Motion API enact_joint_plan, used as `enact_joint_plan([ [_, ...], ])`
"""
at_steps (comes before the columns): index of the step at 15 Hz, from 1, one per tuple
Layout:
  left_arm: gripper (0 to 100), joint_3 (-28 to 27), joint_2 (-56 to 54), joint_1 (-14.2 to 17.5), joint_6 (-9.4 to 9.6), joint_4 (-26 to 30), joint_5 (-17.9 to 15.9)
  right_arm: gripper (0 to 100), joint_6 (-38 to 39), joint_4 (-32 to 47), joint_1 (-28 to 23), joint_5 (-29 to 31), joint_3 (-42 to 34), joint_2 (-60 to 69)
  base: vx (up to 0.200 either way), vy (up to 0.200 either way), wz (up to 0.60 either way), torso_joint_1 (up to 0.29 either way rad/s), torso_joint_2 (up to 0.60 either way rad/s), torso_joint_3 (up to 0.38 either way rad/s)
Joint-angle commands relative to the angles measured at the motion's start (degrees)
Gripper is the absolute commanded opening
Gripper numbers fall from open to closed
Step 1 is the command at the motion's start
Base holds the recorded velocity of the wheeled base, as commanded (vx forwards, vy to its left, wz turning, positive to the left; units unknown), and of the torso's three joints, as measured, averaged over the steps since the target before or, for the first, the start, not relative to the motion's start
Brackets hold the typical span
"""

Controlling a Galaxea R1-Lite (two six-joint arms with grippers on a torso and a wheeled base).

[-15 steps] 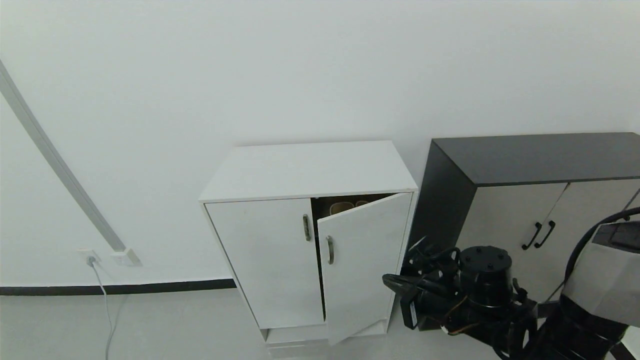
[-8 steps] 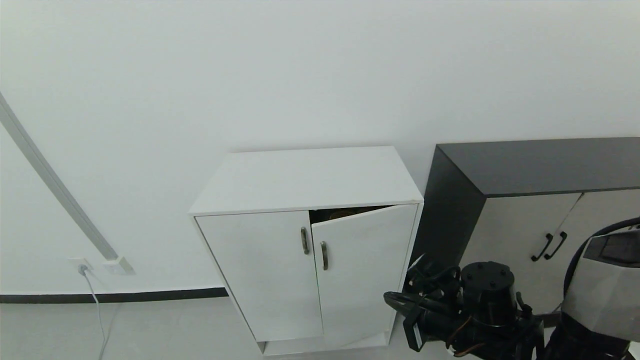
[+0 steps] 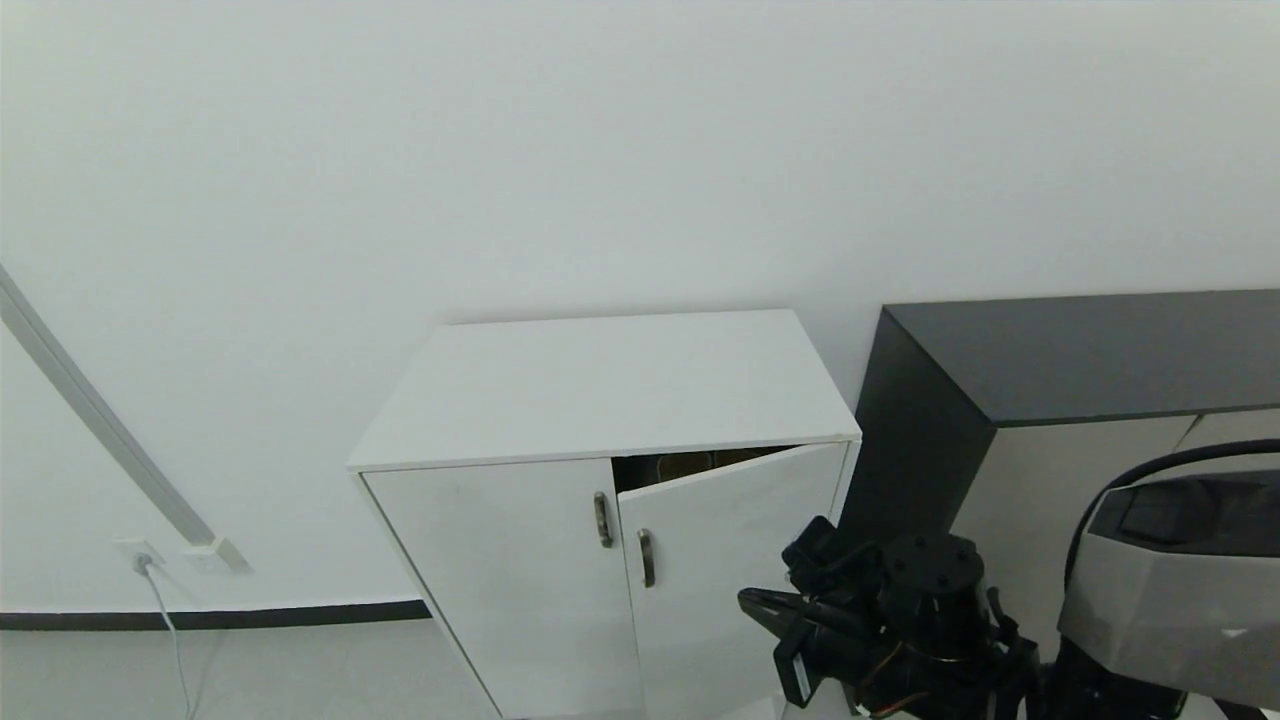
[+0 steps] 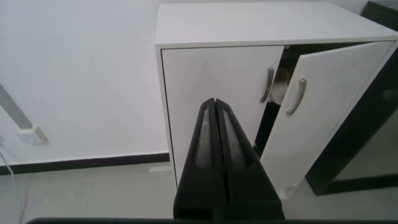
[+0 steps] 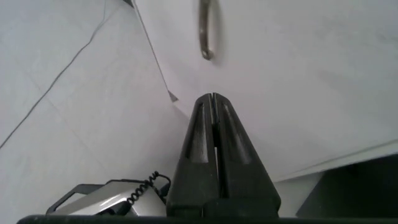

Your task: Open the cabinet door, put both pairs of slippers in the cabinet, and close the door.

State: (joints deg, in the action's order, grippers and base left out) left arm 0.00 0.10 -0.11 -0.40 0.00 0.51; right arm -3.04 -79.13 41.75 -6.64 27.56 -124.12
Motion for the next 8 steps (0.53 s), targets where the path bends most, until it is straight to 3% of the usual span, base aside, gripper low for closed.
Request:
enact_joint_plan([
  [1, 0, 0.00, -0.01, 0.02, -0.04, 0.00, 0.02, 0, 0.05, 0.12, -0.36, 0.05, 4.52, -4.28, 0.000, 0.000, 0.00, 0.000, 0.00, 0.000],
  [8, 0, 0.00, -0.01, 0.02, -0.04, 0.00, 0.02, 0, 0.49, 2.75, -2.55, 0.84, 16.21, -10.61, 0.000, 0.000, 0.00, 0.000, 0.00, 0.000],
])
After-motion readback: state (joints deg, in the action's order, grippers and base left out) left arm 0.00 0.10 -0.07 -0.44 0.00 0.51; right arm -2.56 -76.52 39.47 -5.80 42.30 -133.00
